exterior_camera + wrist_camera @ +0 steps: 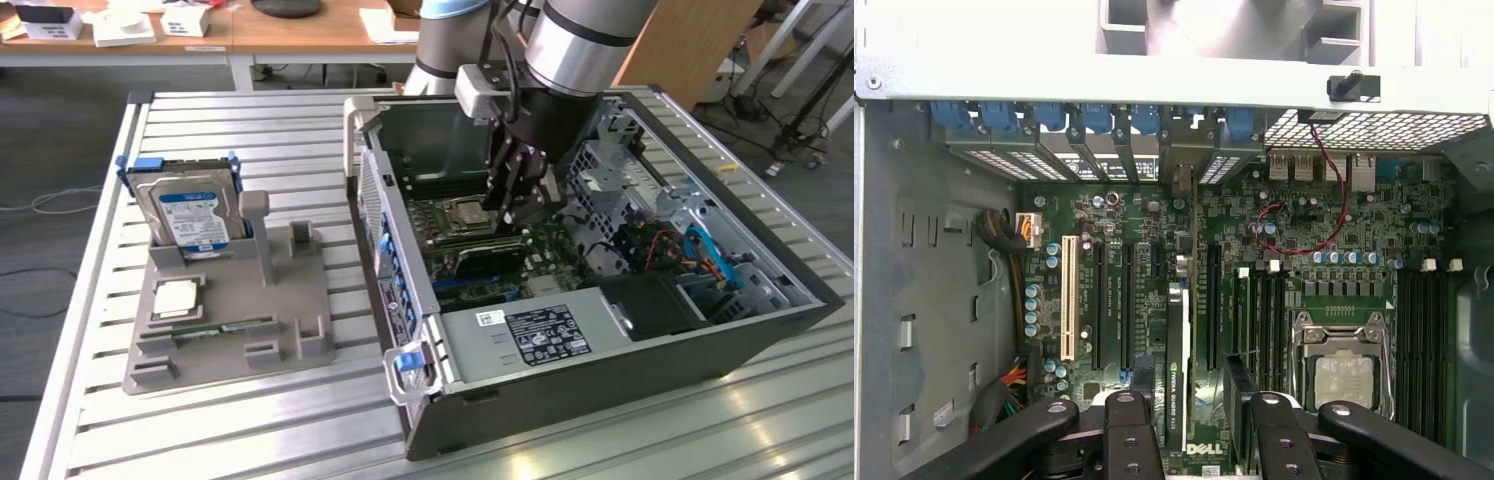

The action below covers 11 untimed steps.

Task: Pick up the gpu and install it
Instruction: 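Press down on the gpu until it lock into place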

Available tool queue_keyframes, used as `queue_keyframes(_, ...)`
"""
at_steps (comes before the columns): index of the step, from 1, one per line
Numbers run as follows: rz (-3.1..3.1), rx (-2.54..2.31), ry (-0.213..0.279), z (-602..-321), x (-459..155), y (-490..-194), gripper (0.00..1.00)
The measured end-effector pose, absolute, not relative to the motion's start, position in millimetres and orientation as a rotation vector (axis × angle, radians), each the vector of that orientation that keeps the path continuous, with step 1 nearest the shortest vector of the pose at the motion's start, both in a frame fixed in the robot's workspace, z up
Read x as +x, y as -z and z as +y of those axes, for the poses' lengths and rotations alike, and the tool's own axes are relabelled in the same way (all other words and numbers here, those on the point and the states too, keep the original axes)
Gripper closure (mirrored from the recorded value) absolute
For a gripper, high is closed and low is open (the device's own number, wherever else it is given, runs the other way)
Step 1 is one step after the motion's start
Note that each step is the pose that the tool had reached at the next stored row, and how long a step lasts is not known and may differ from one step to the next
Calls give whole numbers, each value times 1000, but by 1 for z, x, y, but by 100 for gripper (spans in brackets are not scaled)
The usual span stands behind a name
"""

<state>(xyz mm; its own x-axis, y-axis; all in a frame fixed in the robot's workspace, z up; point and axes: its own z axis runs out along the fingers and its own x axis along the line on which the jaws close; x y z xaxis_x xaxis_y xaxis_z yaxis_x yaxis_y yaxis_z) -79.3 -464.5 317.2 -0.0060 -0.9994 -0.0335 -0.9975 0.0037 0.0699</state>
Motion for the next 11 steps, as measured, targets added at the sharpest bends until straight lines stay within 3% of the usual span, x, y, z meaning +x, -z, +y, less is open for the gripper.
queue_keyframes(8,-2207,2196,114,-465,-79,-317,60)
queue_keyframes(10,-2207,2196,114,-465,-79,-317,73)
queue_keyframes(11,-2207,2196,114,-465,-79,-317,73)
